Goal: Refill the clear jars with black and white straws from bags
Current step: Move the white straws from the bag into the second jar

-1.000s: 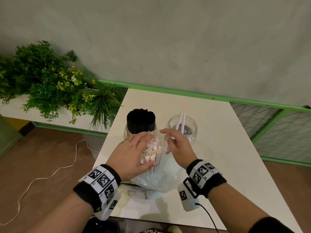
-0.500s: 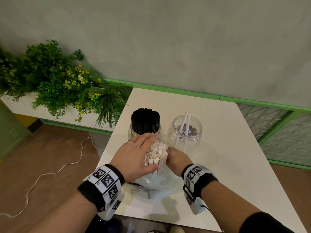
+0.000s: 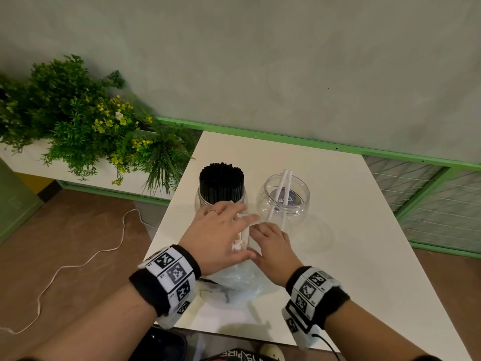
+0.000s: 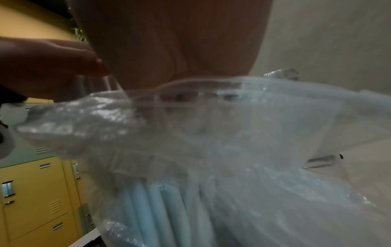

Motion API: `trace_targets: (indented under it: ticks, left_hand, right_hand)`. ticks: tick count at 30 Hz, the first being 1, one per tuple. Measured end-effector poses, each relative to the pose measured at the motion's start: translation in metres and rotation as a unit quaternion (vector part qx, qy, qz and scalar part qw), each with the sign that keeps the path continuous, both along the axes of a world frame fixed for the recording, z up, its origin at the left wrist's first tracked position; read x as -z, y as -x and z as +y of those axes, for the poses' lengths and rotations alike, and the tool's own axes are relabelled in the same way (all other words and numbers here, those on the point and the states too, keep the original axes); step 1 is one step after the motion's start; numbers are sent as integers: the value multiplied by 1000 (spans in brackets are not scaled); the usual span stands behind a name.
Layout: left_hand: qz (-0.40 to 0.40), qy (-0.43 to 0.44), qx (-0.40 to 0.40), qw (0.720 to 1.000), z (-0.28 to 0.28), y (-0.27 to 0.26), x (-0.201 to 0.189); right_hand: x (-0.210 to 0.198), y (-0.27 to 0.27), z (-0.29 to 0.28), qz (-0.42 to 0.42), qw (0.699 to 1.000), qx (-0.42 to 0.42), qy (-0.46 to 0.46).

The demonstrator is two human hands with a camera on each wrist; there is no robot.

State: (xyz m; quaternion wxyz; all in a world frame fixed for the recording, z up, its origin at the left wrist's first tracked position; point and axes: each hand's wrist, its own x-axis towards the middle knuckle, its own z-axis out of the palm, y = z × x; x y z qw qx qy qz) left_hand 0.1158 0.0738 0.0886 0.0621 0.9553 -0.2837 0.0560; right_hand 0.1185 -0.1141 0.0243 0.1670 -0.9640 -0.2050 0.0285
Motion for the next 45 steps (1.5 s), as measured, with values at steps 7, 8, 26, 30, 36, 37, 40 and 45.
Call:
trace_targets:
  ticks: [7, 8, 26, 30, 36, 37, 40, 45]
  left_hand:
    - [-32, 16, 0, 999, -2, -7, 4]
    - [-34, 18, -1, 999, -2, -8, 4]
    - [-24, 15, -18, 999, -5, -8, 4]
    - [-23, 17, -17, 999, -5, -7, 3]
    - [-24, 22, -20, 999, -5, -6, 3]
    - [-24, 22, -21, 999, -5, -6, 3]
    - [-25, 21, -21, 999, -7, -5, 4]
    - [-26, 35, -39, 998, -5, -6, 4]
  right_hand:
    - [14, 8, -6, -172, 983, -21, -62]
    - [14, 10, -9, -187, 978, -29, -85]
    - [10, 16, -35, -93, 949, -234, 192]
    - [4, 6, -33, 19, 975, -112, 191]
    - [18, 11, -29, 100, 979, 15, 178]
    - [23, 12, -30, 120, 980, 28, 158]
    - [29, 14, -33, 171, 977, 38, 119]
    - [11, 26, -42, -11, 995, 13, 96]
